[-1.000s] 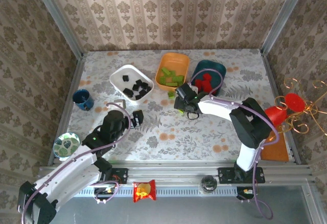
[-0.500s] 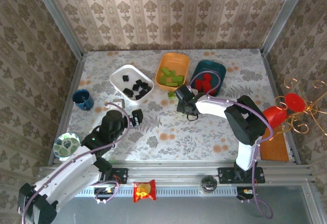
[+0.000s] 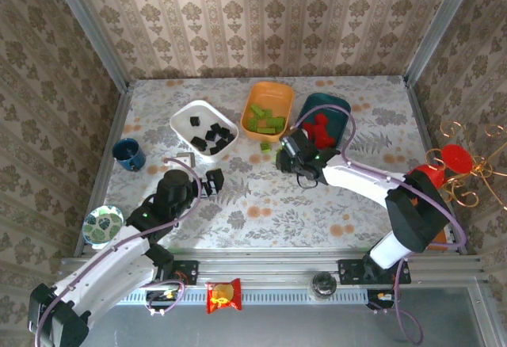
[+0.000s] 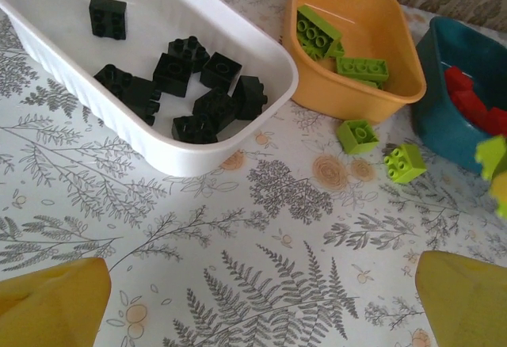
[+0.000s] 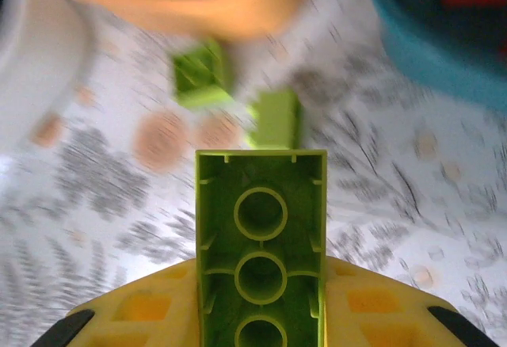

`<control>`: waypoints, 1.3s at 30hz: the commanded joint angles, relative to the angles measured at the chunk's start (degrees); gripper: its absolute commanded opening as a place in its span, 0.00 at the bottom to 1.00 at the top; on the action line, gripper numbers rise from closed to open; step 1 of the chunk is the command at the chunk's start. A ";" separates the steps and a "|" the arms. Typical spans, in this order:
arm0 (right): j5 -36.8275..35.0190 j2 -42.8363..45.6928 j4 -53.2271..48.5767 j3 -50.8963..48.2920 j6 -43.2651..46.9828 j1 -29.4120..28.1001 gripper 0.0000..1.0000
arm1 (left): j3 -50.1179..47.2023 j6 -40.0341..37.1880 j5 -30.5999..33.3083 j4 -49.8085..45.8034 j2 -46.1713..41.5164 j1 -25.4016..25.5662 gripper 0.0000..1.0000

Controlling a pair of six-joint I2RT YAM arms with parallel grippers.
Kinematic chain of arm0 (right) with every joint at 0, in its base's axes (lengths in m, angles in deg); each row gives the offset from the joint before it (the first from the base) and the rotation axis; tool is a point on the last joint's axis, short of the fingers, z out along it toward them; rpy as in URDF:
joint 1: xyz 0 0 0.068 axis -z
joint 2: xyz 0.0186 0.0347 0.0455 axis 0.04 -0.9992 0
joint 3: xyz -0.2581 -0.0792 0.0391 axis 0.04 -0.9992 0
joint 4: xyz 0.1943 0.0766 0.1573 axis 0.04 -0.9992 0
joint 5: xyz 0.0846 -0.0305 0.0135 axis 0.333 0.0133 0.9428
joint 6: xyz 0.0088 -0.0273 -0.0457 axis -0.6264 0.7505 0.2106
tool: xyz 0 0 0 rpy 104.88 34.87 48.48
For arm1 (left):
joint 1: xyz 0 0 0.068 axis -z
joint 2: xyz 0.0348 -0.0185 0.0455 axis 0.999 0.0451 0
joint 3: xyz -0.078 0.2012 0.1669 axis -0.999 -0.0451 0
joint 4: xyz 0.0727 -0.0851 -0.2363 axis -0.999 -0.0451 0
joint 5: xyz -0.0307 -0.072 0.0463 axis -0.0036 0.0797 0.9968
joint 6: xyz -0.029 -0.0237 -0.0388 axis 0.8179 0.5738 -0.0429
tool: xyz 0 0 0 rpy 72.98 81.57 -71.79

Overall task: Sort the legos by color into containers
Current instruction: Pick up the lego from the center of the table, then place the lego in the container, then pick up the lego from the center of the table.

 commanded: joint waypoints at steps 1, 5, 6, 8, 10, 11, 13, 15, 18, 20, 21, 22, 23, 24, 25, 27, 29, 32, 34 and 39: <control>1.72 -2.92 0.79 7.14 3.79 2.39 0.27 | 0.33 -1.06 -1.89 2.02 1.24 -0.49 1.00; 3.69 -12.84 0.65 18.48 4.50 5.50 0.28 | 1.43 -1.21 -4.08 1.86 2.84 -0.52 1.00; 3.90 -16.05 0.10 21.82 4.77 6.33 0.28 | 1.94 -1.40 -4.48 1.44 3.22 -0.54 1.00; 4.75 -21.65 -1.45 28.22 5.13 7.63 0.28 | 2.54 -1.41 -5.16 0.93 3.64 -0.65 1.00; 4.45 -26.89 -3.47 34.62 5.32 8.49 0.29 | 2.73 -1.32 -6.04 1.00 4.00 -0.78 1.00; 4.41 -28.75 -4.12 37.22 5.47 8.80 0.30 | 2.73 -1.28 -6.64 1.24 4.19 -0.85 1.00; 4.25 -32.47 -6.24 42.98 5.76 9.17 0.36 | 2.68 -1.23 -7.56 1.70 5.02 -0.96 1.00; 5.43 -34.78 -8.01 47.35 6.07 9.28 0.56 | 3.03 -1.52 -8.73 2.51 6.48 -1.03 1.00; 5.80 -32.96 -8.56 48.28 6.39 9.08 0.69 | 4.61 -2.53 -11.08 4.12 10.59 -1.13 1.00; 5.17 -28.16 -5.83 43.19 6.75 8.92 0.71 | 6.09 -3.13 -12.96 5.83 14.81 -1.06 0.98; 5.02 -25.04 -3.90 39.46 6.54 8.92 0.71 | 6.94 -3.17 -14.10 7.34 17.36 -0.98 0.96; 4.79 -21.75 -2.06 35.30 6.21 8.92 0.71 | 7.75 -3.04 -15.25 9.10 20.07 -0.80 0.94; 4.54 -18.79 -0.30 31.69 5.99 8.88 0.72 | 8.71 -2.88 -15.99 10.84 22.49 -0.42 0.93; 4.42 -15.54 1.42 27.38 5.55 8.92 0.72 | 9.98 -2.80 -16.73 12.72 25.59 0.23 0.91; 3.95 -12.38 2.64 23.16 5.21 8.92 0.72 | 11.72 -2.92 -17.40 14.36 28.95 1.09 0.89; 2.74 -6.90 4.23 15.74 4.33 8.92 0.72 | 15.83 -3.82 -18.13 16.08 35.45 3.11 0.84; 1.52 -1.79 5.29 8.88 3.72 8.92 0.72 | 20.63 -5.00 -18.81 16.38 42.26 5.16 0.79; 1.15 4.79 5.98 0.19 2.53 9.00 0.72 | 27.97 -5.92 -19.19 14.65 51.65 6.57 0.67; 1.11 8.71 6.45 -5.03 1.37 9.00 0.72 | 31.10 -5.67 -18.77 14.58 56.34 6.60 0.66; 0.81 15.95 5.23 -12.27 -0.09 9.00 0.72 | 36.88 -7.09 -20.74 15.55 64.14 7.61 0.67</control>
